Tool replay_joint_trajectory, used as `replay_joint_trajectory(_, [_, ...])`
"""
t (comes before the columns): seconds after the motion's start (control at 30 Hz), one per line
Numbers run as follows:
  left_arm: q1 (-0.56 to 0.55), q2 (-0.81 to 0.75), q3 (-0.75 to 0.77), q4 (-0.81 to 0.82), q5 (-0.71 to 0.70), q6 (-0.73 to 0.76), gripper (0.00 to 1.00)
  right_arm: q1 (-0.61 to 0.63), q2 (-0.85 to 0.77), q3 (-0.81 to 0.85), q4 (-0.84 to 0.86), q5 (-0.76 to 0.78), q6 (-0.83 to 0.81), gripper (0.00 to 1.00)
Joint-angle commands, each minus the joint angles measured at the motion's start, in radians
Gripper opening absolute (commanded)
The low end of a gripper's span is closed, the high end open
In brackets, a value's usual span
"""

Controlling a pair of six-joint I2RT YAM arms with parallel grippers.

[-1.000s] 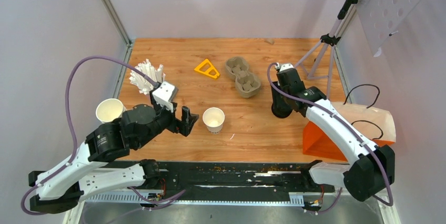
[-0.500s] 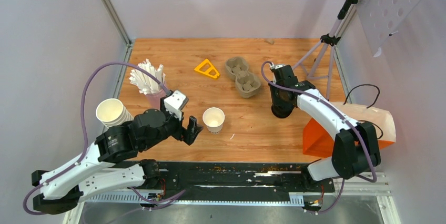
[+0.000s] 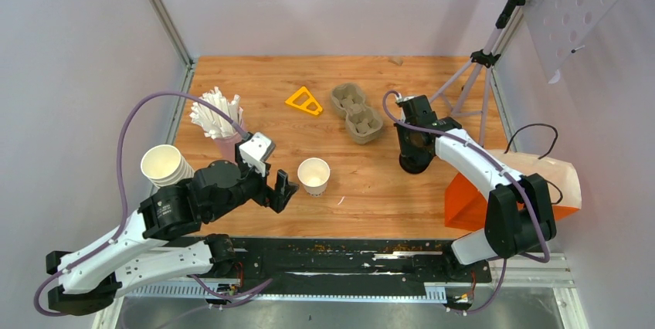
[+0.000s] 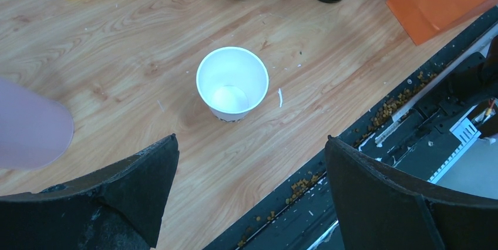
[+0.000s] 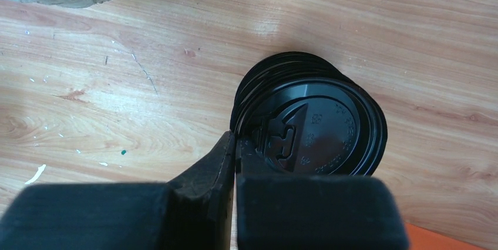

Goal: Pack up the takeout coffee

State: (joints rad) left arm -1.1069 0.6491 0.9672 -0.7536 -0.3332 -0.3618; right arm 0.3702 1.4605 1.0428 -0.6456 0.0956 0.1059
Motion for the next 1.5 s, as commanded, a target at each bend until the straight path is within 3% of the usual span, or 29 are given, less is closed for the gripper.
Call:
replay_joint_trajectory(0.0, [-0.005, 0.005, -0.001, 0.042, 0.005, -0.009, 1.0, -0.006, -0.024, 0.045, 0.018, -0.031, -0.015, 0.0])
replay_joint_trajectory(0.17, [-0.005, -0.002, -0.002, 0.039, 0.002, -0.018, 1.0, -0.005, -0.011, 0.063, -0.007, -0.036, -0.008, 0.11])
replay_joint_trajectory(0.33, [-0.007, -0.002, 0.001, 0.036, 0.003, -0.02, 1.0, -0.005, -0.01, 0.066, -0.009, -0.04, -0.012, 0.01])
replay_joint_trajectory(0.5, [-0.005, 0.001, 0.003, 0.042, 0.015, -0.019, 1.0, -0.005, -0.007, 0.068, -0.012, -0.044, -0.01, 0.08])
replay_joint_trajectory(0.63, [-0.006, 0.003, 0.003, 0.046, 0.023, -0.015, 1.0, -0.005, -0.007, 0.068, -0.014, -0.044, -0.014, 0.01])
replay_joint_trajectory(0.77, [-0.005, 0.007, 0.003, 0.045, 0.026, -0.017, 1.0, -0.006, -0.018, 0.069, -0.013, -0.059, -0.004, 0.08])
replay_joint_trajectory(0.87, [-0.006, 0.009, 0.002, 0.046, 0.025, -0.019, 1.0, -0.005, -0.022, 0.074, -0.016, -0.078, -0.009, 0.0])
replay_joint_trajectory(0.97, [-0.005, 0.01, 0.0, 0.048, 0.021, -0.02, 1.0, -0.005, -0.019, 0.075, -0.009, -0.108, -0.01, 0.0])
replay_joint_trajectory(1.1, [-0.005, 0.011, 0.005, 0.045, 0.027, -0.021, 1.0, -0.006, -0.008, 0.092, -0.026, -0.096, -0.006, 0.14])
replay_joint_trajectory(1.23, [-0.005, 0.009, 0.007, 0.045, 0.031, -0.021, 1.0, -0.006, -0.006, 0.096, -0.027, -0.127, -0.008, 0.0])
replay_joint_trajectory(1.33, [-0.007, 0.009, 0.007, 0.045, 0.032, -0.019, 1.0, -0.007, -0.002, 0.099, -0.031, -0.133, -0.003, 0.05])
replay_joint_trajectory(1.47, [-0.006, 0.002, 0.005, 0.043, 0.031, -0.02, 1.0, -0.008, 0.0, 0.101, -0.034, -0.125, -0.004, 0.0])
